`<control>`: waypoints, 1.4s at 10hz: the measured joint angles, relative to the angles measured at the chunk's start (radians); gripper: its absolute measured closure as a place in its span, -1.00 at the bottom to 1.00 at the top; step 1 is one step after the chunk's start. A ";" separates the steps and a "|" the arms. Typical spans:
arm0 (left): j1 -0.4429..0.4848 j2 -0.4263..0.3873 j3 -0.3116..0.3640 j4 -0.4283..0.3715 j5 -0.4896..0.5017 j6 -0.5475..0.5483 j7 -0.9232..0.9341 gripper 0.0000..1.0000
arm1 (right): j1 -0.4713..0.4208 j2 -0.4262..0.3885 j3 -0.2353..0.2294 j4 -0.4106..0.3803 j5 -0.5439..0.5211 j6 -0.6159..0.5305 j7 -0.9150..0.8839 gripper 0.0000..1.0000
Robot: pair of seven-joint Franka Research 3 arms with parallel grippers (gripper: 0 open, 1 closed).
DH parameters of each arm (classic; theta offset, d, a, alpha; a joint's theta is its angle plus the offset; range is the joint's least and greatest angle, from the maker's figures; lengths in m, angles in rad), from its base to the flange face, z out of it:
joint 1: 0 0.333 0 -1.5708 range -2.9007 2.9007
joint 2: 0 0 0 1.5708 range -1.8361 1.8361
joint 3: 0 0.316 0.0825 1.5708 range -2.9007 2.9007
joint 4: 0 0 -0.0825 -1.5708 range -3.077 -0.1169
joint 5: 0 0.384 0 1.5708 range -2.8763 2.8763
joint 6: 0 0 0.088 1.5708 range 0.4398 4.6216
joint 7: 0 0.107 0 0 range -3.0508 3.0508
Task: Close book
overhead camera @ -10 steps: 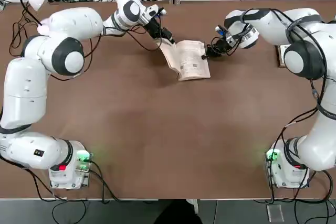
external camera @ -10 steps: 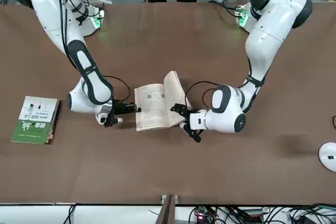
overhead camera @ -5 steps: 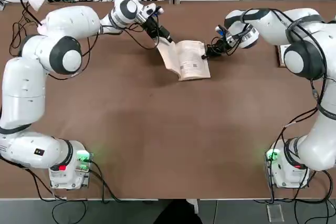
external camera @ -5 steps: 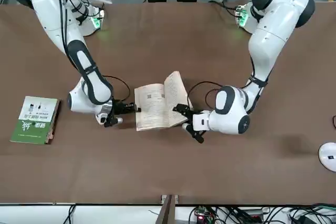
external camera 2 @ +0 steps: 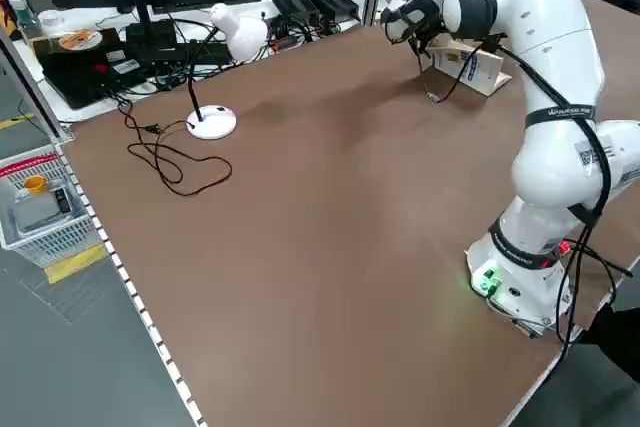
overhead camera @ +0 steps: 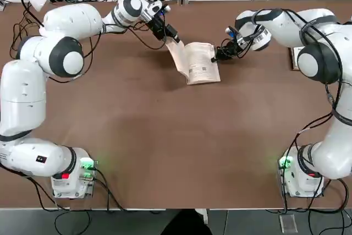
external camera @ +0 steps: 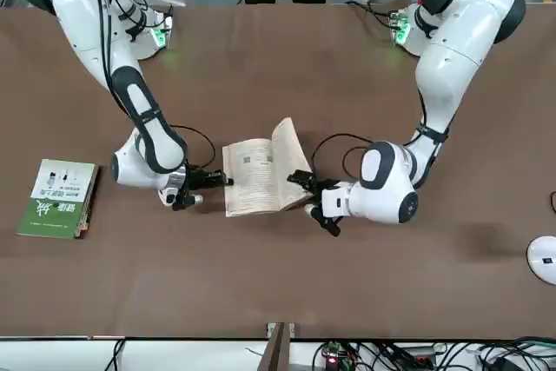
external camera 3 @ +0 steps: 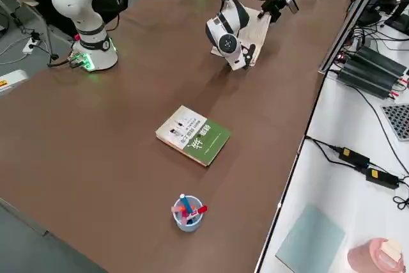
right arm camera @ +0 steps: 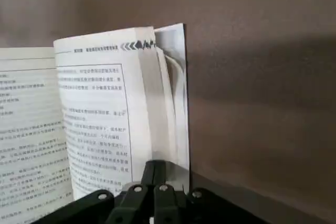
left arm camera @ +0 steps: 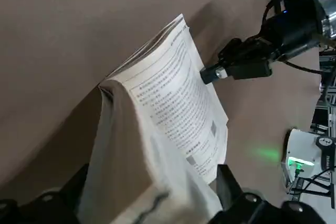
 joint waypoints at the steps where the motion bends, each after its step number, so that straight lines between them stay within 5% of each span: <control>1: 0.000 -0.002 0.000 0.000 0.000 -0.004 -0.011 -1.00 | 0.000 0.000 0.000 0.000 0.000 0.000 0.000 0.98; 14: 0.005 -0.037 -0.026 0.000 -0.003 -0.046 -0.191 -1.00 | 0.000 0.000 0.000 0.000 0.000 0.000 0.000 0.98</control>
